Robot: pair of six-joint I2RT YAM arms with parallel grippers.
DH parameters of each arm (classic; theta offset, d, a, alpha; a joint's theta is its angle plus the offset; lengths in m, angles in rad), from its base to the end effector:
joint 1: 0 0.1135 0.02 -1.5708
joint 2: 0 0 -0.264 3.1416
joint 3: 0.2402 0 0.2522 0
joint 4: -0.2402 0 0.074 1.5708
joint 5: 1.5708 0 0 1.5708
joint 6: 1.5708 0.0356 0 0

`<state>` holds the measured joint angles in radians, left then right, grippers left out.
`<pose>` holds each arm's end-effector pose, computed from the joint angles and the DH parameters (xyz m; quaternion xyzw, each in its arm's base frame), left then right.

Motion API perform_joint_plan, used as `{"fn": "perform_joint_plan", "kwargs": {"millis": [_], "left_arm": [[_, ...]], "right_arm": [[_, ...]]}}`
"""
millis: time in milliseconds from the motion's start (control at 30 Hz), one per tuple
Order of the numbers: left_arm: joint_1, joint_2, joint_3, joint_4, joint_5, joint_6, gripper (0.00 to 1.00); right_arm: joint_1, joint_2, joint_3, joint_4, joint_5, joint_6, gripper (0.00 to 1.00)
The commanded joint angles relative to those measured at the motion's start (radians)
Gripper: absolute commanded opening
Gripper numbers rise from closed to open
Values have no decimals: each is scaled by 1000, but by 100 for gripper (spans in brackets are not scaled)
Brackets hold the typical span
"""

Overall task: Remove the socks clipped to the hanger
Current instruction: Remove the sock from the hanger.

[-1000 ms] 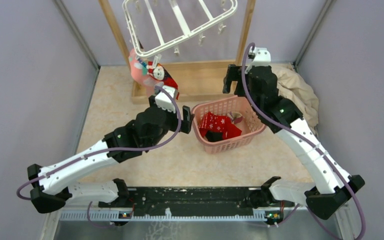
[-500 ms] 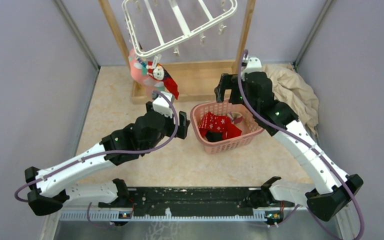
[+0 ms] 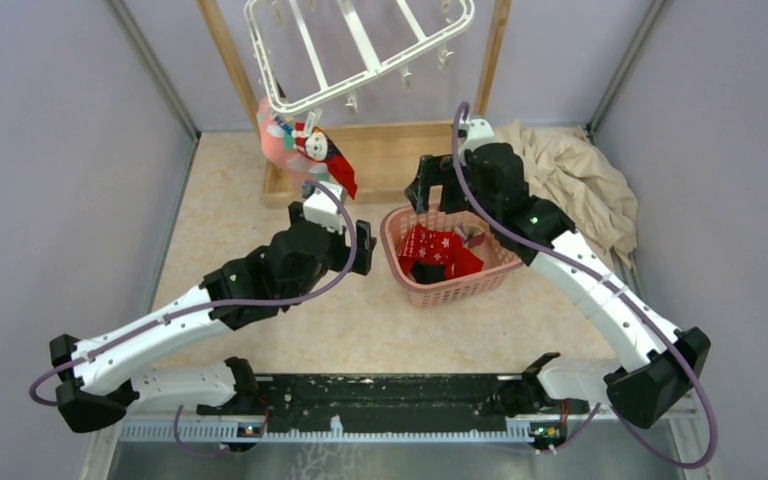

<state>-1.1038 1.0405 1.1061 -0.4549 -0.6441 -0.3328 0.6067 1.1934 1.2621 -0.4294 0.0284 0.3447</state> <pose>0.1189 -0.1884 0.3783 0.1329 0.7963 -0.1498 0.5708 0.2187 0.1506 0.3969 -0.0994 0.8164 0.2501 0.5109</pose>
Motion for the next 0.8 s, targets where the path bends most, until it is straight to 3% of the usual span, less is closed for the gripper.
{"fn": "perform_joint_plan", "kwargs": {"millis": [0,300,600,767], "left_arm": [[60,29,13,17,24,20,99],[223,9,10,53,163,40,99],[266,30,67,28,159,106,99],[279,28,68,3,209,89,99]], "right_arm": [[9,58,90,72,-19,-47,98],[10,106,107,129,6,-89,98],[10,122,114,98,28,-128,98],[10,86,65,113,6,-71,99]]}}
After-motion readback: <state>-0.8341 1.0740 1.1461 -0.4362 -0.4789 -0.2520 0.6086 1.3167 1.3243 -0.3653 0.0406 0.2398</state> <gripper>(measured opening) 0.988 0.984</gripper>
